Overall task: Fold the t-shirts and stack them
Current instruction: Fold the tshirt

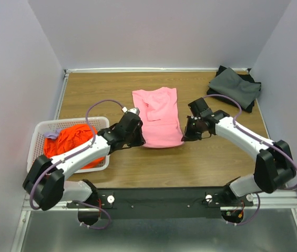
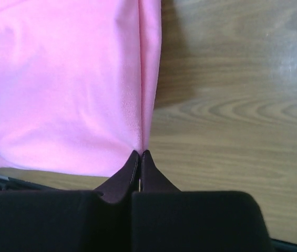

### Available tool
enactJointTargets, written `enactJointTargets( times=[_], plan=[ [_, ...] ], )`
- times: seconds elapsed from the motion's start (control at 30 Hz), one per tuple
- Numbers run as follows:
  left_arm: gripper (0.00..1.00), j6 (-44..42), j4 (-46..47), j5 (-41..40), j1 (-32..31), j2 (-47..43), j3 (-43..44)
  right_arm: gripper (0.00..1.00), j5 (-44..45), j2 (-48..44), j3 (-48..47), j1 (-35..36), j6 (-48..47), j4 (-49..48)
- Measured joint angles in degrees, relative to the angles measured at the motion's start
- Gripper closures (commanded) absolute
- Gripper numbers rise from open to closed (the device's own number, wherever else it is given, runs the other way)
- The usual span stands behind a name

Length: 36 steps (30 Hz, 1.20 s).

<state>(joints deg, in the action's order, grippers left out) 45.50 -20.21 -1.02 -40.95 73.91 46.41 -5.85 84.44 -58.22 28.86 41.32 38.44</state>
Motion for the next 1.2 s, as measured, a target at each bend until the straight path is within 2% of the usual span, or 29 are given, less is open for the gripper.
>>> enactJointTargets(
  times=[0.3, 0.53, 0.7, 0.93, 1.2],
  plan=[
    [1.0, 4.0, -7.6, 1.3, -5.5, -9.7, -1.9, 0.98, 1.0, -8.7, -0.4, 4.6, 1.8, 10.8],
    [1.0, 10.3, -12.7, 2.8, -13.2, -17.4, -2.0, 0.98, 2.4, -13.5, -3.7, 6.4, 3.9, 19.3],
    [1.0, 14.2, -14.4, 3.1, -16.7, -19.0, -1.9, 0.98, 2.6, -15.2, -7.6, 6.7, 6.1, 22.6],
    [1.0, 16.0, -16.3, 0.3, -16.3, -17.8, 0.4, 0.98, 5.2, -13.6, -11.2, 6.7, 8.1, 22.5],
    [1.0, 15.5, -13.3, -0.2, -11.0, -15.9, -0.5, 0.98, 9.9, -8.0, -13.3, 6.8, 8.9, 19.5]
  ],
)
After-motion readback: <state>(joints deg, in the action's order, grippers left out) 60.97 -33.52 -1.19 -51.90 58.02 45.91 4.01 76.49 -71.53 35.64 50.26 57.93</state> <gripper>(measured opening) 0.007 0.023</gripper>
